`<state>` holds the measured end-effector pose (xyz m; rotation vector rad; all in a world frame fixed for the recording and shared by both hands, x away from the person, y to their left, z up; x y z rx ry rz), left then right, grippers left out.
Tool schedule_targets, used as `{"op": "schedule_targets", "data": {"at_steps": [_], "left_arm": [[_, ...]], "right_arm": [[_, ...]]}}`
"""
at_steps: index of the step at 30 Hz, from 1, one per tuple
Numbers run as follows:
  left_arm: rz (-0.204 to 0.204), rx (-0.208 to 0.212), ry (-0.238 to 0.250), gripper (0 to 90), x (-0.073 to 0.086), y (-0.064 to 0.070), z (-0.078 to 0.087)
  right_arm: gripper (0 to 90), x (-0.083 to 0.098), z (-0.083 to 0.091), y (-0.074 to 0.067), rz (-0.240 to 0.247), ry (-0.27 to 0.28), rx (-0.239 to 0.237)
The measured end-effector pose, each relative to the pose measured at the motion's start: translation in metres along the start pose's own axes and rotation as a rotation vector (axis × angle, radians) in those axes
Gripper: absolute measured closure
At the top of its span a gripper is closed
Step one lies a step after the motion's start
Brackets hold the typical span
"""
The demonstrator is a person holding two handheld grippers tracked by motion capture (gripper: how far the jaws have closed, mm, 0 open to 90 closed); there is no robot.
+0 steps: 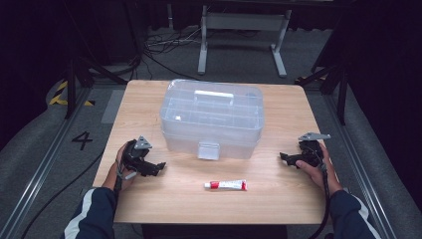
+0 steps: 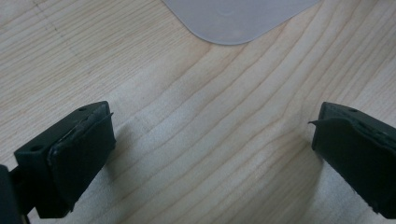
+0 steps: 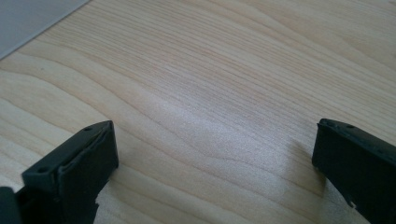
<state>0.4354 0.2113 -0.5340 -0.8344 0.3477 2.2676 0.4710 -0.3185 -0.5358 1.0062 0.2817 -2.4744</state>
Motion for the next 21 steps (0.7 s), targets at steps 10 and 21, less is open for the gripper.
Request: {"op": "schedule_targets", "data": {"at_steps": [10, 21], "left_arm": [[0.004, -0.004, 0.003, 0.2, 0.004, 0.001, 0.003], [-0.066, 0.056, 0.003, 0.2, 0.005, -0.001, 0.004]], "right_arm": [[0.4, 0.0, 0.0, 0.001, 0.014, -0.002, -0.016], [14.4, -0.006, 0.013, 0.002, 0.005, 0.068, -0.037]]}}
Point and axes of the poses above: each handheld gripper's, and its own axes: z roughly backward along the jaws, x roughly out of its underside, y roughly to its right, the point moved 6 cm from there along -z, roughly forward along the jaws, and after that the axes turned 1 degree about -z, right-handed, at the moved point
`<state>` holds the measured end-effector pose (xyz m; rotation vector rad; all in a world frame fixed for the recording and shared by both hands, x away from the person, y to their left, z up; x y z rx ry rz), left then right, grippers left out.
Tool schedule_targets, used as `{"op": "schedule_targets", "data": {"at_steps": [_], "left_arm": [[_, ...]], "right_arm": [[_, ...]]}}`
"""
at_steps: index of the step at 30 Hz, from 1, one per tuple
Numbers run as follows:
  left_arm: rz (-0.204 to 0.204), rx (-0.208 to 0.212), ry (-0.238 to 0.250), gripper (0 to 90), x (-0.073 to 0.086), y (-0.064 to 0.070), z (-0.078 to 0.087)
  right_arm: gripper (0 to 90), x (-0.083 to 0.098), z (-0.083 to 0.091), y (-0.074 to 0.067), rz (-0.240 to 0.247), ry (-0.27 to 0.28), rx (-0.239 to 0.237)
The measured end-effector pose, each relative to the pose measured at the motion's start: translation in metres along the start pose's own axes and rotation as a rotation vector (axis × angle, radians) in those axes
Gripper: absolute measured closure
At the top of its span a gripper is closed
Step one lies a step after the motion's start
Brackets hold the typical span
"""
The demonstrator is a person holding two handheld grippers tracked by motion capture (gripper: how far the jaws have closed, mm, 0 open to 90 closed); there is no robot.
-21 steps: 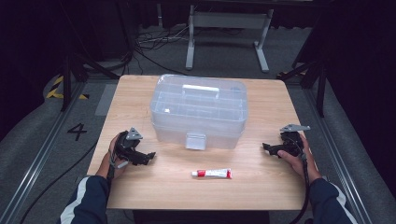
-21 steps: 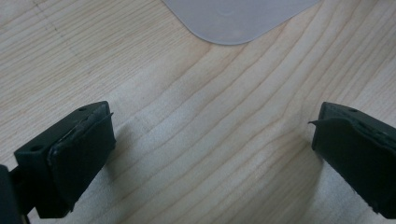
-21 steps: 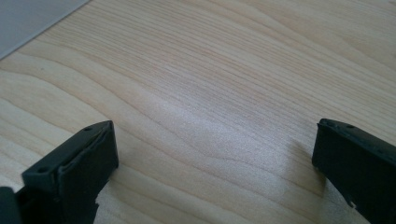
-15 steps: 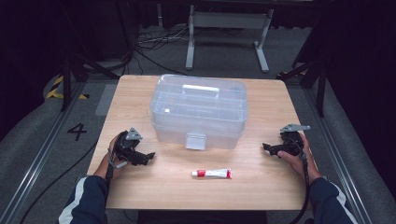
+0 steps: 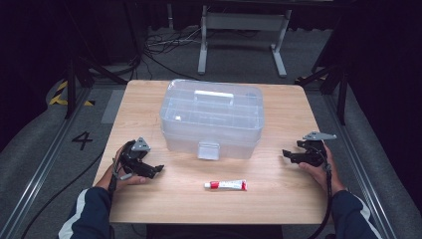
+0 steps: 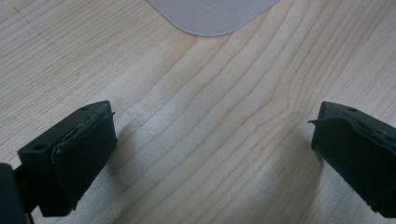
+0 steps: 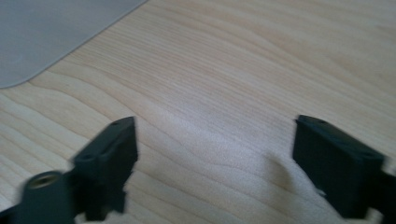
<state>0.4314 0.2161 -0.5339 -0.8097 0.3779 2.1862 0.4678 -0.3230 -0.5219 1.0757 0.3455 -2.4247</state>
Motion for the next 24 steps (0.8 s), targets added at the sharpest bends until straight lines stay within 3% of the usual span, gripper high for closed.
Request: {"op": "schedule_targets", "data": {"at_steps": [2, 3, 5, 8, 9, 12, 13, 15, 17, 21, 24], "left_arm": [[-0.008, 0.002, -0.001, 0.2, 0.0, -0.001, 0.0], [-0.012, 0.01, -0.003, 0.2, 0.0, -0.001, 0.0], [0.001, -0.002, 0.001, 0.5, -0.002, -0.003, -0.002], [0.01, -0.009, 0.007, 2.4, -0.003, -0.004, -0.002], [0.006, -0.009, 0.011, 5.5, -0.004, -0.005, -0.002], [0.002, -0.005, 0.036, 18.6, -0.006, -0.006, 0.0], [0.002, -0.003, 0.039, 18.0, -0.007, -0.005, -0.001], [-0.018, -0.017, 0.029, 16.3, -0.009, -0.004, -0.002], [-0.017, -0.002, 0.022, 18.2, -0.011, -0.003, -0.003], [-0.01, -0.028, 0.065, 17.3, -0.026, -0.007, 0.0], [-0.01, 0.004, 0.093, 15.9, -0.038, -0.006, 0.002]], "right_arm": [[22.9, -0.005, 0.005, -0.003, 0.039, 0.019, 0.003], [20.0, -0.009, 0.008, -0.004, 0.053, 0.022, 0.014], [24.0, -0.022, 0.017, -0.009, 0.055, 0.043, -0.019], [22.8, -0.031, 0.025, -0.01, 0.064, 0.066, -0.01], [23.3, -0.041, 0.034, -0.014, 0.065, 0.098, -0.026], [23.7, -0.052, 0.041, -0.018, 0.081, 0.116, -0.028], [23.9, -0.066, 0.049, -0.023, 0.101, 0.138, -0.031], [24.3, -0.07, 0.052, -0.025, 0.106, 0.147, -0.035], [24.4, -0.085, 0.06, -0.03, 0.125, 0.17, -0.034], [24.9, -0.108, 0.069, -0.039, 0.168, 0.19, -0.045], [25.0, -0.124, 0.072, -0.045, 0.19, 0.203, -0.055]]}}
Point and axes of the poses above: each handheld gripper's, and its own axes: z roughly backward along the jaws, x roughly out of its underside, y roughly to its right, the point moved 6 cm from there along -z, roughly forward along the jaws, and after that the axes turned 1 degree about -z, right-handed, at the moved point
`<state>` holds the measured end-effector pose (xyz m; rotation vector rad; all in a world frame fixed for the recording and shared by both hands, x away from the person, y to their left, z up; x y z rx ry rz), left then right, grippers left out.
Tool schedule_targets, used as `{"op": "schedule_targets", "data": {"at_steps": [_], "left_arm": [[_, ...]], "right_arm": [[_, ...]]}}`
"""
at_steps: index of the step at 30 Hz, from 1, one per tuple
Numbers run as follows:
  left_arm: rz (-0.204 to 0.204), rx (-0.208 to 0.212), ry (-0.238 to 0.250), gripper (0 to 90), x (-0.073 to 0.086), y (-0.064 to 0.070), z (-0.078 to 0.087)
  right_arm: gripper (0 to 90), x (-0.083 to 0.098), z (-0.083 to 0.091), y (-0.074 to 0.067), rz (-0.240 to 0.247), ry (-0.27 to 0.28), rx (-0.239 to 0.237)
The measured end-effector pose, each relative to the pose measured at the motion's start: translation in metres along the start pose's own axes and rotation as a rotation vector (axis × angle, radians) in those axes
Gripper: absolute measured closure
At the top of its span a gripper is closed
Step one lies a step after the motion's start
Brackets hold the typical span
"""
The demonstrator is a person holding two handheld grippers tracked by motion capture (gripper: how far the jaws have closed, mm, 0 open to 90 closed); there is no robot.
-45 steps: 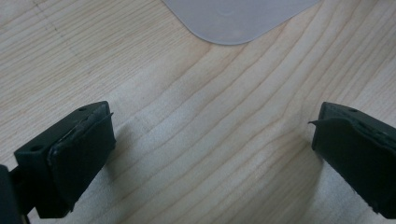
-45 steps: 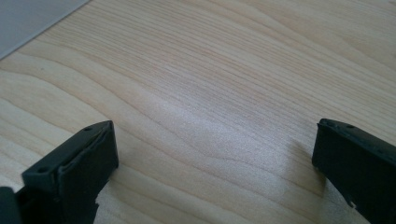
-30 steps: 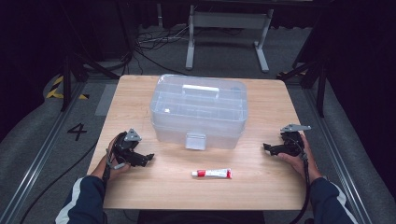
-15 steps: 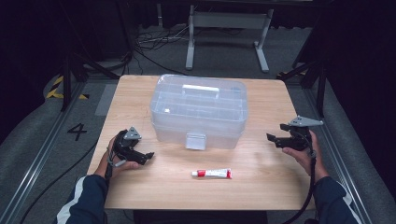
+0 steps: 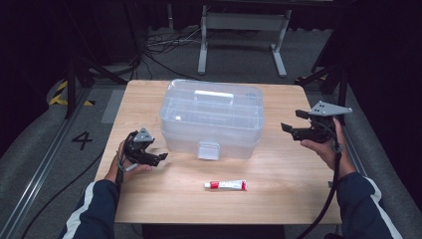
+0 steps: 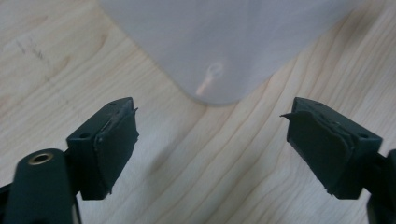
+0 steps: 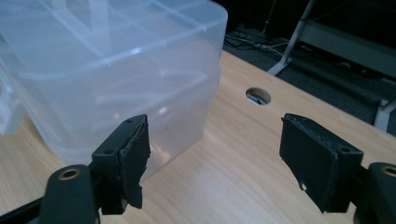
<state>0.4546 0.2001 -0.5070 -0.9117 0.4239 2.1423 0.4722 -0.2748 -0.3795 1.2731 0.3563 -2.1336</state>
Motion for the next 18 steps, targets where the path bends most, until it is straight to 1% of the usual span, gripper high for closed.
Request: {"op": "schedule_targets", "data": {"at_steps": [2, 4, 5, 6, 7, 8, 9, 11, 13, 15, 16, 17, 18], "left_arm": [[-0.019, 0.0, 0.018, 16.7, -0.009, 0.002, 0.0], [-0.016, 0.008, 0.026, 16.0, -0.012, 0.004, -0.001], [-0.023, 0.021, 0.036, 16.1, -0.017, 0.005, -0.002], [-0.023, 0.021, 0.036, 16.3, -0.017, 0.005, -0.002], [-0.017, 0.04, 0.043, 16.3, -0.02, 0.006, -0.004], [-0.023, 0.058, 0.042, 15.4, -0.022, 0.007, -0.005], [-0.025, 0.062, 0.044, 16.0, -0.024, 0.009, -0.007], [-0.034, 0.043, 0.044, 14.2, -0.028, 0.009, -0.011], [-0.029, 0.04, 0.047, 12.1, -0.03, 0.008, -0.012], [-0.014, 0.03, 0.057, 15.1, -0.031, 0.006, -0.012], [-0.014, 0.031, 0.063, 15.5, -0.033, 0.005, -0.012], [-0.011, 0.03, 0.067, 15.5, -0.034, 0.005, -0.012], [-0.007, 0.031, 0.07, 15.2, -0.035, 0.005, -0.012]], "right_arm": [[25.0, -0.009, -0.002, -0.002, 0.012, 0.003, -0.012], [25.1, -0.021, -0.005, -0.006, 0.035, 0.002, -0.015], [25.1, -0.026, -0.007, -0.008, 0.041, 0.002, -0.024], [25.1, -0.026, -0.007, -0.008, 0.041, 0.002, -0.024], [25.2, -0.031, -0.009, -0.011, 0.047, 0.003, -0.032], [25.2, -0.038, -0.013, -0.015, 0.061, -0.001, -0.036], [25.2, -0.043, -0.015, -0.018, 0.073, -0.002, -0.037], [25.1, -0.05, -0.021, -0.026, 0.083, 0.005, -0.062], [25.3, -0.054, -0.028, -0.036, 0.105, -0.003, -0.071], [26.3, -0.059, -0.035, -0.046, 0.124, -0.014, -0.093], [26.5, -0.062, -0.038, -0.05, 0.137, -0.019, -0.099], [26.8, -0.068, -0.042, -0.056, 0.153, -0.027, -0.114], [27.2, -0.071, -0.044, -0.059, 0.165, -0.025, -0.119]]}}
Point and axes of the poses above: each handheld gripper's, and its own axes: z roughly backward along the jaws, x roughly out of its underside, y roughly to its right, the point moved 6 cm from there along -z, roughly forward along the jaws, and after that the axes turned 1 degree about -z, right-handed, at the moved point
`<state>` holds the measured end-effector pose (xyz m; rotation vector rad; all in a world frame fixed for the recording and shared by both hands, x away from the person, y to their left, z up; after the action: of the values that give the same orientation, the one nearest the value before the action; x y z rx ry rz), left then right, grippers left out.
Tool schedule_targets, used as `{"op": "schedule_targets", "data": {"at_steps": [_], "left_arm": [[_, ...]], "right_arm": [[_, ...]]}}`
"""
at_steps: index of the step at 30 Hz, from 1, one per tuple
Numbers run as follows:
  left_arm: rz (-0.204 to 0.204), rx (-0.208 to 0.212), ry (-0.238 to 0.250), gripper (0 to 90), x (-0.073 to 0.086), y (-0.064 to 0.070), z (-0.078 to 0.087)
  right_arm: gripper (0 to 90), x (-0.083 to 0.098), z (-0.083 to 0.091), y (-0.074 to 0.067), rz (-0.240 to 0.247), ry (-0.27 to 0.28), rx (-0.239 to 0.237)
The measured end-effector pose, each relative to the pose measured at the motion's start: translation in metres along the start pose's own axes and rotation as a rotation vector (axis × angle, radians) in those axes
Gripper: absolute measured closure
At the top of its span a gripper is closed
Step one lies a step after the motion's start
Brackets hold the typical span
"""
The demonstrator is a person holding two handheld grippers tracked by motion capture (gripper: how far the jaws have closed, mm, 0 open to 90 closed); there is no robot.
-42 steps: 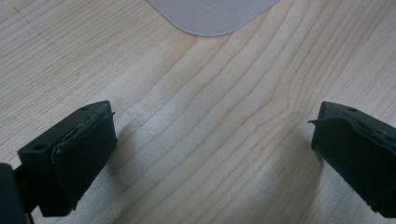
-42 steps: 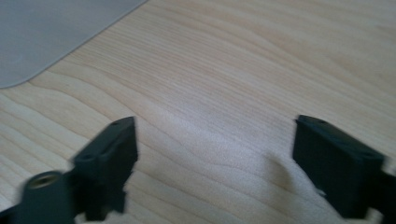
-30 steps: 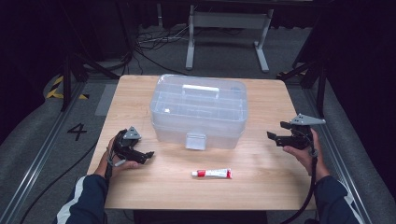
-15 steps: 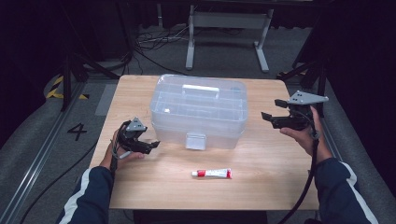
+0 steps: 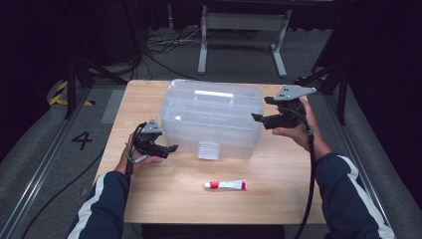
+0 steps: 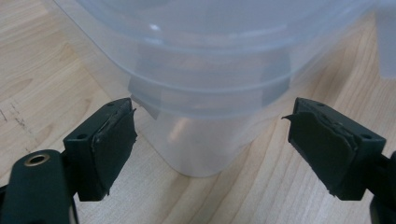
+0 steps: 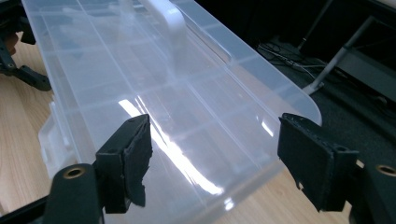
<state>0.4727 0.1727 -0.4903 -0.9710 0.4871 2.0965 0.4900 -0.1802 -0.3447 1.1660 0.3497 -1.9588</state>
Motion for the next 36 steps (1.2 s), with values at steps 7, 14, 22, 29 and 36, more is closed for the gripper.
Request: {"op": "schedule_targets", "data": {"at_steps": [7, 14, 22, 29, 36], "left_arm": [[0.01, 0.015, 0.021, 8.8, -0.006, -0.004, -0.005], [0.01, 0.011, 0.025, 8.7, -0.007, -0.004, -0.004], [0.011, 0.004, 0.025, 8.8, -0.008, -0.003, -0.004], [0.02, 0.009, 0.031, 11.6, -0.008, -0.003, 0.0], [0.014, 0.025, 0.034, 14.8, -0.009, 0.006, 0.0]], "right_arm": [[35.5, -0.028, -0.025, -0.01, 0.064, -0.026, -0.027], [39.5, -0.044, -0.046, -0.012, 0.062, -0.053, -0.063], [53.7, -0.049, -0.069, -0.012, 0.08, -0.112, -0.07], [69.9, -0.05, -0.077, -0.02, 0.124, -0.151, -0.065], [74.4, -0.048, -0.073, -0.017, 0.12, -0.15, -0.053]]}}
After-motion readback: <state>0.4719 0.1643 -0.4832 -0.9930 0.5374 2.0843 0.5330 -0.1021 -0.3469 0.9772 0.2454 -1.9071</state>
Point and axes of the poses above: each handheld gripper's, and its own axes: z roughly backward along the jaws, x roughly out of its underside, y roughly to its right, the point moved 6 cm from there along -z, roughly forward along the jaws, and after that the axes turned 1 degree about -z, right-handed, at the moved point
